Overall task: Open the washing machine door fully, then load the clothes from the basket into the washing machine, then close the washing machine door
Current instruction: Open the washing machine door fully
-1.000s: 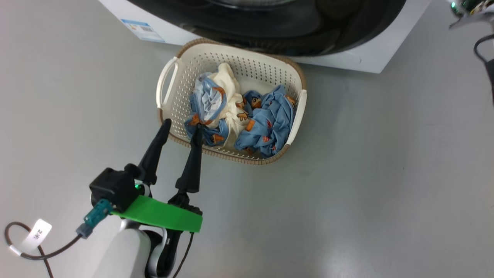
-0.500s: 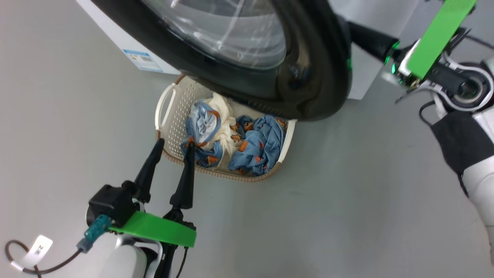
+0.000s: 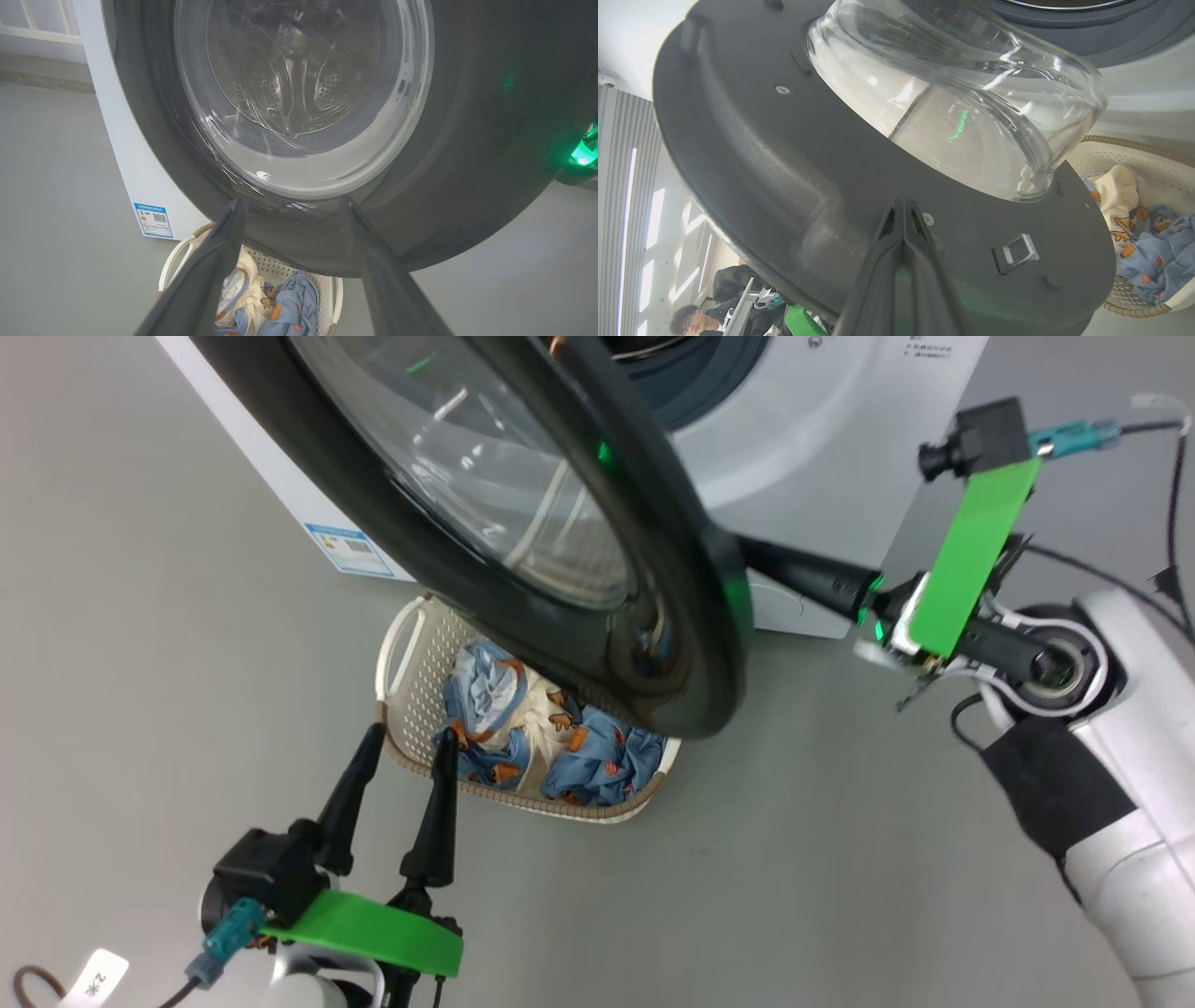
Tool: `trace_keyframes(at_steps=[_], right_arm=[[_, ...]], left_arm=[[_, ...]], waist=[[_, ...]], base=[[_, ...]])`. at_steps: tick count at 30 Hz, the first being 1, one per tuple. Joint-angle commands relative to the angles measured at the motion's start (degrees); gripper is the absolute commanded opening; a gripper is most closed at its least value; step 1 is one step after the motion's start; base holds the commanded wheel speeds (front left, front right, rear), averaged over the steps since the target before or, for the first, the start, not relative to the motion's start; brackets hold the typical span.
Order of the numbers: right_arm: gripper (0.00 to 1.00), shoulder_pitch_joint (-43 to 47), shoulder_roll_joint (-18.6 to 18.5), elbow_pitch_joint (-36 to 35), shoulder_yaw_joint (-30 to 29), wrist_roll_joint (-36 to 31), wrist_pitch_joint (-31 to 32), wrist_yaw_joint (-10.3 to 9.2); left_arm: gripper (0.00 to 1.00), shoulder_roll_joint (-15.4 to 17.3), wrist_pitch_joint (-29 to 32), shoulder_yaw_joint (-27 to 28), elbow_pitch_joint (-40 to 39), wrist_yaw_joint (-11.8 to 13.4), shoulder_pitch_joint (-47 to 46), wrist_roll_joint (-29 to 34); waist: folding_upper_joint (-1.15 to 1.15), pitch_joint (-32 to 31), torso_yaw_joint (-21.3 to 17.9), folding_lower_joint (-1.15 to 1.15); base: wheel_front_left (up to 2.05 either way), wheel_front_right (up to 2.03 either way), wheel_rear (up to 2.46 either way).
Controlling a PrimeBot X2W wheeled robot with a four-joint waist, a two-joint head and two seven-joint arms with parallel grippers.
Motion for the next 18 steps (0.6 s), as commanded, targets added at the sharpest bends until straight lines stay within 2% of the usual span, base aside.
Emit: trace_keyframes(at_steps=[1, 18], right_arm=[[0.0, 1.9, 1.7, -2.4, 1.0, 0.2, 0.6, 0.11], [0.0, 9.8, 7.0, -7.7, 5.0, -0.3, 3.1, 0.11]], left_arm=[[1.0, 1.0, -0.4, 2.2, -1.1, -0.2, 0.5, 1.1], [1.0, 1.0, -0.4, 3.2, -1.0, -0.2, 3.7, 2.3]], waist=[[0.0, -1.1, 0.0, 0.0], [0.0, -5.3, 0.9, 0.0]], base=[[0.0, 0.0, 0.0], [0.0, 0.0, 0.0]])
